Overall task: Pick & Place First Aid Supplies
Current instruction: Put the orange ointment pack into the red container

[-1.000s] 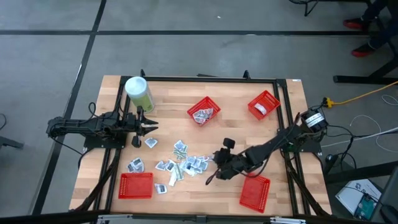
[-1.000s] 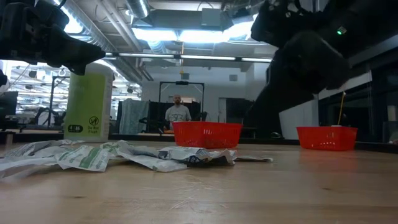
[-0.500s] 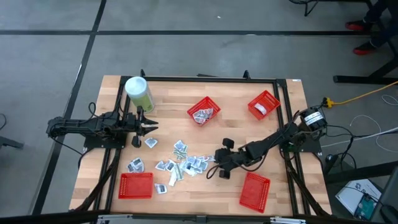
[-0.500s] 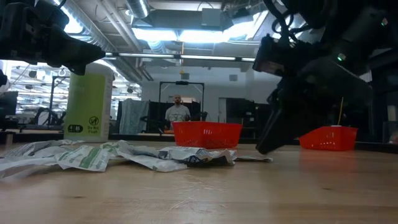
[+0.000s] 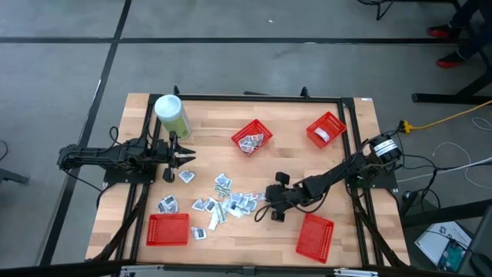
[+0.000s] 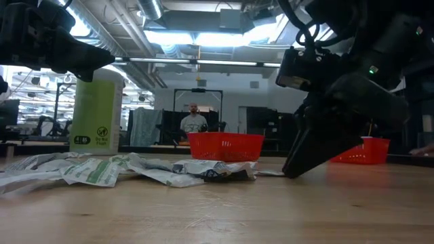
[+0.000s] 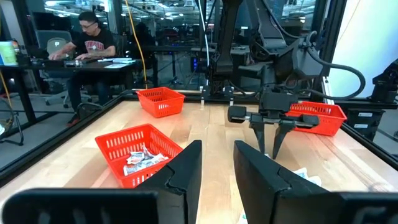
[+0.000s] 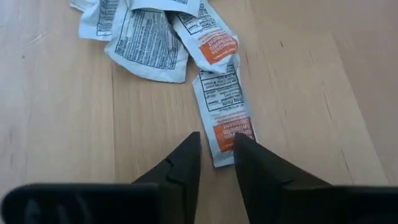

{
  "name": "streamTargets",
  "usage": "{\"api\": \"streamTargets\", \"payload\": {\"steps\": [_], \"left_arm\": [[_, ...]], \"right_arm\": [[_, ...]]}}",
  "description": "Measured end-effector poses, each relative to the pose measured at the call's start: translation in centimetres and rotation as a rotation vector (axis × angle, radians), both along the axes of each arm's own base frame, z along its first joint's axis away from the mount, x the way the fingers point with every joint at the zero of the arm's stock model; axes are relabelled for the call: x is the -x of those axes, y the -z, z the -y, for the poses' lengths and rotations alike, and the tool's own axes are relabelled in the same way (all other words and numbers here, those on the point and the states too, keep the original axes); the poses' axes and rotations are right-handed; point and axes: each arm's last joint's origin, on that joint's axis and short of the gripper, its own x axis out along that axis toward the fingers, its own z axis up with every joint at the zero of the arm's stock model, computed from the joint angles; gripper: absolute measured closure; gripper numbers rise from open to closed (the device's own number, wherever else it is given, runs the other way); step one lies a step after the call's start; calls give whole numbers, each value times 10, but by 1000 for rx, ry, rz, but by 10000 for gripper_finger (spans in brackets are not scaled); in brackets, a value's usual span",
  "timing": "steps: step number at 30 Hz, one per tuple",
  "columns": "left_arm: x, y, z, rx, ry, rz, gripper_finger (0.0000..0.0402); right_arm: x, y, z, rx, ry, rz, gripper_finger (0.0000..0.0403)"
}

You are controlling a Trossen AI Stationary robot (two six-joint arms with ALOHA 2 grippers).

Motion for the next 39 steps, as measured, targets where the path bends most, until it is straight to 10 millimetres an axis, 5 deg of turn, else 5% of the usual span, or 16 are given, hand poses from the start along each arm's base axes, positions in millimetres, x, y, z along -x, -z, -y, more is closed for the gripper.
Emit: {"api": "streamTargets", "payload": {"steps": [10,19,39], "left_arm": [[0,0,0,0,0,0,313],[0,0,0,0,0,0,313],[0,0,0,0,0,0,313]], "right_arm": [[0,1,-1,-12,-5,-7,397],[1,-5,0,-39,3,3,399],[8,-51,9,91,-21,145,398]]}}
